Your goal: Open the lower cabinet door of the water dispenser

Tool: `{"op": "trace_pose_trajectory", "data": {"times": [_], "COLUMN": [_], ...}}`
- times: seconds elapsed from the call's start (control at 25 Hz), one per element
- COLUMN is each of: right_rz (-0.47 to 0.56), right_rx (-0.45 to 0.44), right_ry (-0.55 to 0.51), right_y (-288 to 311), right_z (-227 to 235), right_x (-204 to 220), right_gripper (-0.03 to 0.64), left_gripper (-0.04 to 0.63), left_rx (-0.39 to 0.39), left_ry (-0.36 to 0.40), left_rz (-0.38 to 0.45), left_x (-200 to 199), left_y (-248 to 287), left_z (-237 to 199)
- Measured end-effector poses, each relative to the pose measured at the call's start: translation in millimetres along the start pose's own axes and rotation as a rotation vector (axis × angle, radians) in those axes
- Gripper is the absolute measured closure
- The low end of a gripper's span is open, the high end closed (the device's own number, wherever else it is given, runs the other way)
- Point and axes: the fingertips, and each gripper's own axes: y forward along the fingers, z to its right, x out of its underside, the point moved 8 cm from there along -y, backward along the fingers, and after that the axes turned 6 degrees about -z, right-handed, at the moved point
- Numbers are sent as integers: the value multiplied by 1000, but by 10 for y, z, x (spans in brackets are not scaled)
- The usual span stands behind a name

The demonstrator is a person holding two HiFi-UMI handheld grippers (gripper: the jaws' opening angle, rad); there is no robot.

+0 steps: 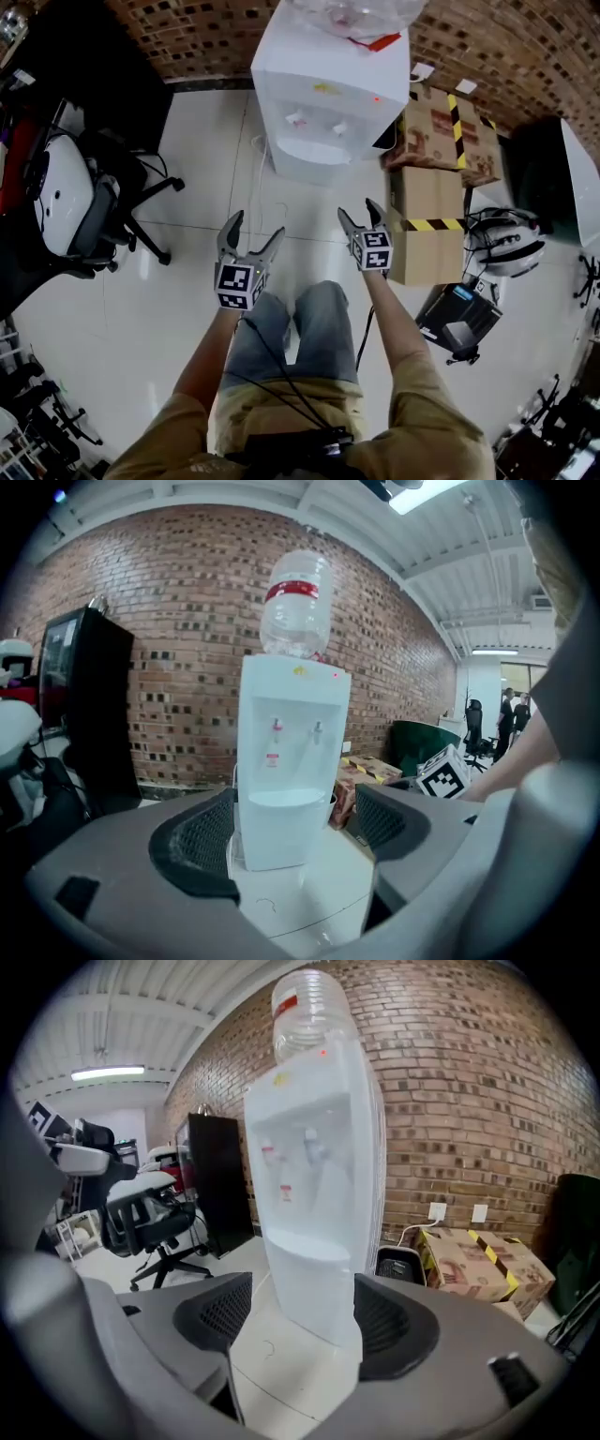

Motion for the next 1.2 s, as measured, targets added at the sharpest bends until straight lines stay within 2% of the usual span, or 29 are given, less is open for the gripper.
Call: {"op": "trace_pose_trajectory", "data": {"times": [0.24, 0.48, 0.56, 0.64, 0.8, 0.92, 1.2], "right_rz": [26, 122, 171, 209, 171, 134, 121], "right_rx": [-41, -52, -60, -91, -127, -104, -64], "right_ry": [91, 29, -13, -51, -100, -71, -11], "right_y": [1389, 2154, 2251, 2263, 2260, 2267, 2256], "right_z": [667, 1059, 1126, 1168, 1172, 1149, 1121], "right_x": [477, 483, 436, 452, 438, 416, 442], "right_gripper": [267, 267, 225, 219, 238, 242, 250], "left_gripper": [204, 204, 204, 204, 204, 204, 204], "left_rx": [-36, -52, -52, -50, -49, -37, 7], "left_ry": [26, 15, 11, 12, -9, -27, -8], "left_rz": [51, 128, 156, 175, 180, 166, 177], "left_x": [738, 1233, 1345, 1450, 1636, 1682, 1710], "left_y": [692, 1076, 1169, 1219, 1243, 1268, 1289], "left_z": [-460, -738, -779, -818, -890, -863, -707]}}
